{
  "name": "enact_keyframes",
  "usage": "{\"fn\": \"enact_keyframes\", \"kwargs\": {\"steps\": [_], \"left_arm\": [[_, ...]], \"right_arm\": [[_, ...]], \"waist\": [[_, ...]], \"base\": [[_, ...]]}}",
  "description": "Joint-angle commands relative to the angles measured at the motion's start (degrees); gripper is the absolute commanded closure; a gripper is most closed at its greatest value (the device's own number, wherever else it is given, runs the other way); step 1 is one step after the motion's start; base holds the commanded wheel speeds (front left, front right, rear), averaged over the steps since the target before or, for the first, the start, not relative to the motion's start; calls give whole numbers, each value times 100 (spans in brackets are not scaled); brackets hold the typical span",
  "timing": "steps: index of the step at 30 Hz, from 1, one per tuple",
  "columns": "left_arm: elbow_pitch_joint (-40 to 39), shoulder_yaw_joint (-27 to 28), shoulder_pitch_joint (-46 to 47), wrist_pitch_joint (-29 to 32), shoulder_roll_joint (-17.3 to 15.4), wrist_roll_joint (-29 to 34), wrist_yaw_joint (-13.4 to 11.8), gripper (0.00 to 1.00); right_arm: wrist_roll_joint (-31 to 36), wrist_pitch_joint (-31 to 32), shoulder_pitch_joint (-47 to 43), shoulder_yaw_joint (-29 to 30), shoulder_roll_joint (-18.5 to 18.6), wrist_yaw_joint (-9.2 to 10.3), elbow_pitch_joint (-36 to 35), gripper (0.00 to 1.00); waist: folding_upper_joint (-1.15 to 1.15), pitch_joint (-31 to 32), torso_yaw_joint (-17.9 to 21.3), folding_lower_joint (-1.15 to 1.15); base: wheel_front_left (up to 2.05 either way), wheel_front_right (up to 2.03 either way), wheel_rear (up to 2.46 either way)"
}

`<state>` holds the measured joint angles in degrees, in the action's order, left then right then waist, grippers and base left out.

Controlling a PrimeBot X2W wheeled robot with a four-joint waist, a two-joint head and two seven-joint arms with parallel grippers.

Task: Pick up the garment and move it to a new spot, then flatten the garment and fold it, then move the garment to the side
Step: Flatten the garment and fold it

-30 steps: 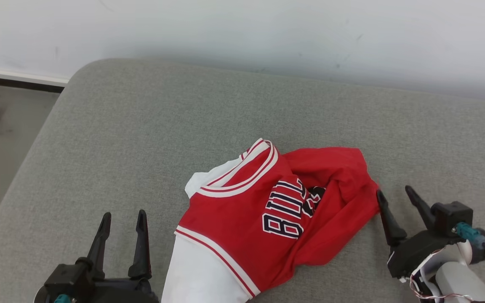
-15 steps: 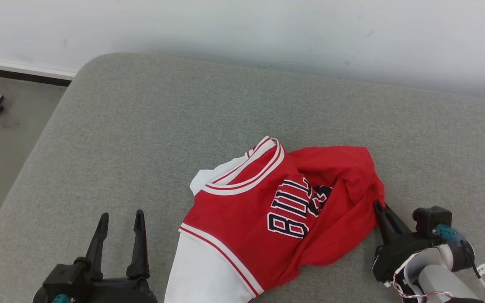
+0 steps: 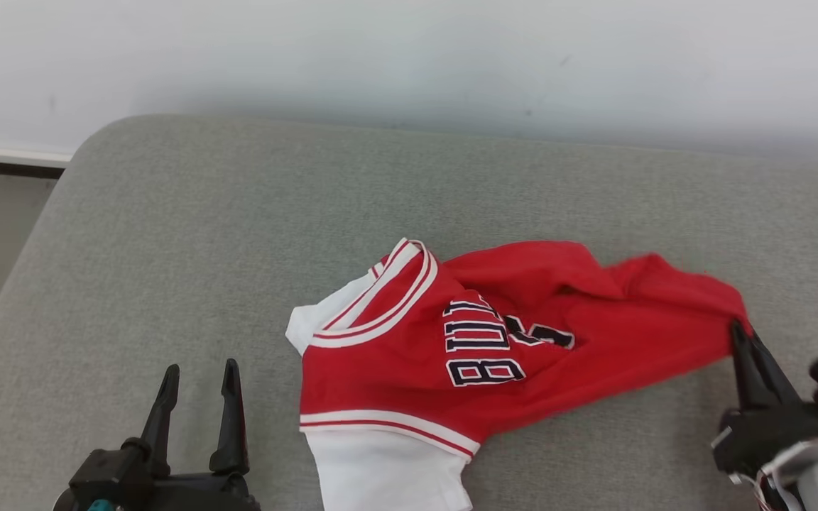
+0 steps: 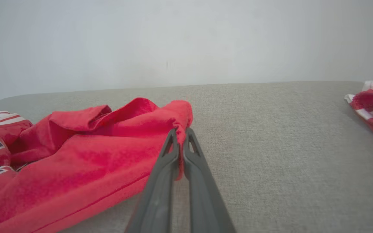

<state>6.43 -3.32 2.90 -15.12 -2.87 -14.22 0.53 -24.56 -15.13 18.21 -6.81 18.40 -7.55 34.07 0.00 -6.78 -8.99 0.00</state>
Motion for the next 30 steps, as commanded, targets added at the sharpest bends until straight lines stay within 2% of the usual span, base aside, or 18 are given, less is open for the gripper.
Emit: {"fn": "enact_keyframes", "kwargs": {"steps": [1,7,8,9,15,25,30], "left_arm": [[9,1,-79,-1,-4,-29,6,0],[-2,22,-113,-1,-5,-4,9,0],[1,28,-118,-1,-5,8,17,0],[5,38,-128,-1,-4,17,23,0],[43,98,-103,-1,-4,81,90,0],[70,212,-192,-1,-5,168,141,0],[61,221,-144,-1,-5,207,182,0]], "right_arm": [[-4,-1,-251,139,51,15,-136,100],[-27,-1,-1107,707,-118,15,-615,100],[-33,-1,-1187,771,-154,15,-669,64],[-13,-1,-1261,823,-178,15,-712,0],[316,-1,-1422,1136,-396,15,-1365,0],[628,0,-1744,743,-733,15,-2660,0],[667,-1,-1906,649,-917,15,-2886,0]], "waist": [[0,61,117,0],[0,97,297,0],[0,105,330,0],[0,111,359,0],[0,144,533,0],[0,292,687,0],[0,290,781,0]], "base": [[0,0,0],[0,0,0],[0,0,0],[0,0,0],[0,0,0],[0,0,0],[0,0,0]]}}
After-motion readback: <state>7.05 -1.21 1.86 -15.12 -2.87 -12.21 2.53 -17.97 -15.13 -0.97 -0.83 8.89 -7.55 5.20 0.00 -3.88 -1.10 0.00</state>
